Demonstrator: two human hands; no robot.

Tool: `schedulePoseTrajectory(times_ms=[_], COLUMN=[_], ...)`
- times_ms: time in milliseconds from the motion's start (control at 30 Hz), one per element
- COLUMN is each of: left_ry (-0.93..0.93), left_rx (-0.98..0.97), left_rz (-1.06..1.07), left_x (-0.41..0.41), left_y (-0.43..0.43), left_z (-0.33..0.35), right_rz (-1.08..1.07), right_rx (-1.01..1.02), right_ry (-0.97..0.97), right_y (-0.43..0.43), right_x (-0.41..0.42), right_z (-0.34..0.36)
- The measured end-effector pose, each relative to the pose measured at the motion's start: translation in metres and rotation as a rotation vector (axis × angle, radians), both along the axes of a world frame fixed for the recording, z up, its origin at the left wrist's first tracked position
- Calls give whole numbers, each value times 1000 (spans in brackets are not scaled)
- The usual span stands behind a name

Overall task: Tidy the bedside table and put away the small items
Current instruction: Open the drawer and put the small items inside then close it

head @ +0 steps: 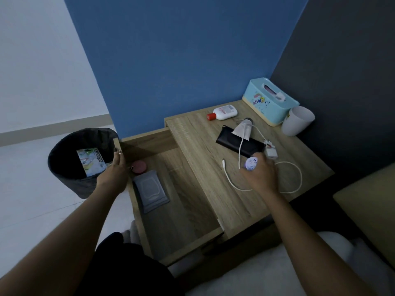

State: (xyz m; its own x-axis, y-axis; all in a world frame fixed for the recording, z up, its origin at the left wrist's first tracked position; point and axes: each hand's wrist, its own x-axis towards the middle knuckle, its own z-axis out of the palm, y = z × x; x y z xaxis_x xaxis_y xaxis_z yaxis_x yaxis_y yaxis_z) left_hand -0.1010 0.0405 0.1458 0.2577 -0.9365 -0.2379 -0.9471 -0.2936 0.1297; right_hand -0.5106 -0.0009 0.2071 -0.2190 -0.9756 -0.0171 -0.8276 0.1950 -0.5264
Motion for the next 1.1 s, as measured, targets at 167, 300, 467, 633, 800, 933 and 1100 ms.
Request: schedulePoseTrajectory(times_ms=[167, 300, 467, 633, 800, 933, 1100], left_ry=[-3, 0, -1, -6, 2, -11, 15], left_rx=[12, 2, -6, -28, -63, -95, -118], left_rz=[-6, -7, -17, -4, -8, -32, -11], left_x=[1, 1, -3, -9, -11, -9, -5], left_y=[-1, 0, 1, 4, 7, 9, 6], left_z=[-1, 2, 6, 10, 10, 2, -6], right_rz=[4, -5, -18, 104, 322, 456, 504], right_rx=[-18, -30, -161, -349, -270, -128, -298], right_ry=[-48, -42, -9, -90, -150, -79, 183], right_y=[-4, -4, 0, -13, -21, -28, -36], right_x=[4, 5, 25, 95, 180, 229, 267], right_z=[-1, 0, 24, 53, 31, -17, -57])
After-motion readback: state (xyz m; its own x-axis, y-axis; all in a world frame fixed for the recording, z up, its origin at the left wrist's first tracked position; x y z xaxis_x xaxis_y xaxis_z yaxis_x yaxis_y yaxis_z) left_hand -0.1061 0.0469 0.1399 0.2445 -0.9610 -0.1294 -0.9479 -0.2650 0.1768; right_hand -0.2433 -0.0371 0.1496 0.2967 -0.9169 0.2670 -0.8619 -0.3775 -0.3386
